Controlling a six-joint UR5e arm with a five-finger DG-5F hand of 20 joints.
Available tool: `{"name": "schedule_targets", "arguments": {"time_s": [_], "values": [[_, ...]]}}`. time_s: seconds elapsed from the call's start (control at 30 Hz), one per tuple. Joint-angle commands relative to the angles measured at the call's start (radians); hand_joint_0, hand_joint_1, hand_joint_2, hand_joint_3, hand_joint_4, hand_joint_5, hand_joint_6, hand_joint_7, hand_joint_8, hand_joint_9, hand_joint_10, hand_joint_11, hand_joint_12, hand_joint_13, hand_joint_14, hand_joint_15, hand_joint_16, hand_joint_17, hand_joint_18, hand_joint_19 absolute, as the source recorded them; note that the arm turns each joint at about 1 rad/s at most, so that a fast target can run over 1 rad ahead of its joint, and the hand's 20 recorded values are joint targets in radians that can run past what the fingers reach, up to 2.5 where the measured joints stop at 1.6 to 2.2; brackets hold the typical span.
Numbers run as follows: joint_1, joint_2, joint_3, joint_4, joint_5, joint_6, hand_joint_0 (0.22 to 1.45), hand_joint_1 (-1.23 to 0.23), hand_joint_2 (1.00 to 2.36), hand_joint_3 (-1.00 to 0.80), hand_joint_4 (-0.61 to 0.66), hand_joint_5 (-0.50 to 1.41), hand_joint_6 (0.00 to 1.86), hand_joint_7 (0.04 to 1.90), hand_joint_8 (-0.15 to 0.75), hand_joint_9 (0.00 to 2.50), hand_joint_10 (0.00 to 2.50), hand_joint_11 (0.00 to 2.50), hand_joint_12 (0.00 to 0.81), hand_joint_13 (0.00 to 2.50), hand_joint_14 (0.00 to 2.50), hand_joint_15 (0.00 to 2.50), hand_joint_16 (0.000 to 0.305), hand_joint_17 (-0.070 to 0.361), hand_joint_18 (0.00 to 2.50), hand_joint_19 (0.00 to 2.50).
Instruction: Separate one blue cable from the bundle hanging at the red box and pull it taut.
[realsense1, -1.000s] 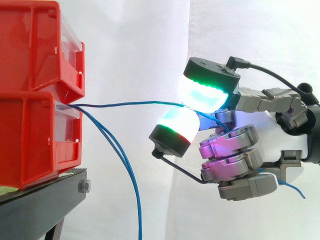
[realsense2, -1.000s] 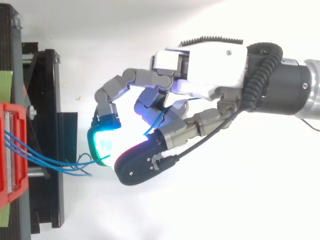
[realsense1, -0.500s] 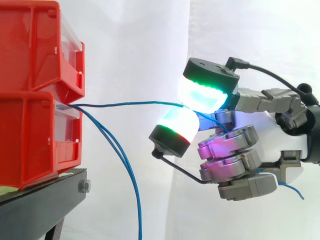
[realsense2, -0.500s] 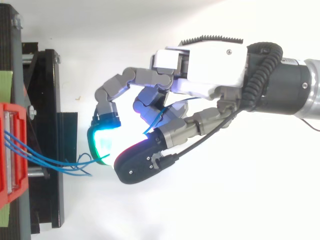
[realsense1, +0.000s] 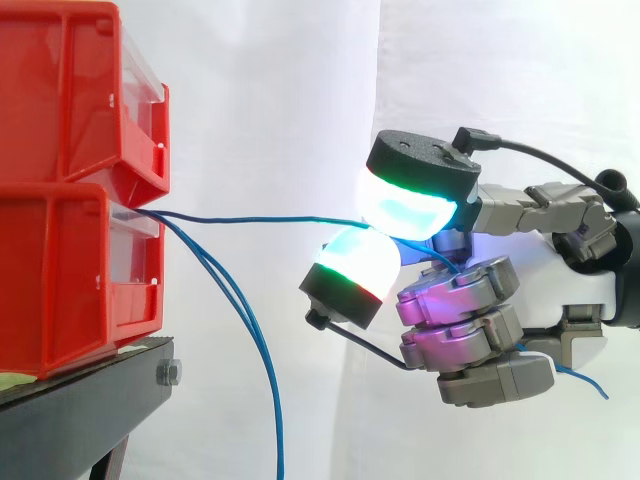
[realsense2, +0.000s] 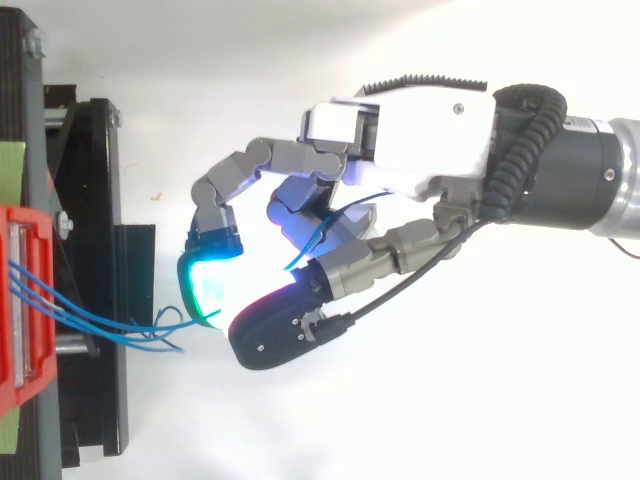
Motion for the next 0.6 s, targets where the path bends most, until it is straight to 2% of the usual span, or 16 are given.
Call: {"name": "schedule_targets", "arguments": {"time_s": [0.0, 0.57], "values": [[0.0, 0.0, 0.0, 0.0, 0.0, -0.006, 0.63, -0.66, 1.03, -0.06, 0.05, -0.18, 0.89, 1.17, 0.306, 0.89, 1.97, 1.52, 0.397, 0.68, 2.5, 1.55, 0.039, 0.089, 1.31, 1.7], [0.0, 0.0, 0.0, 0.0, 0.0, -0.006, 0.63, -0.66, 1.03, -0.06, 0.05, -0.18, 0.89, 1.16, 0.306, 0.87, 2.0, 1.51, 0.395, 0.69, 2.5, 1.55, 0.038, 0.087, 1.3, 1.65]]}}
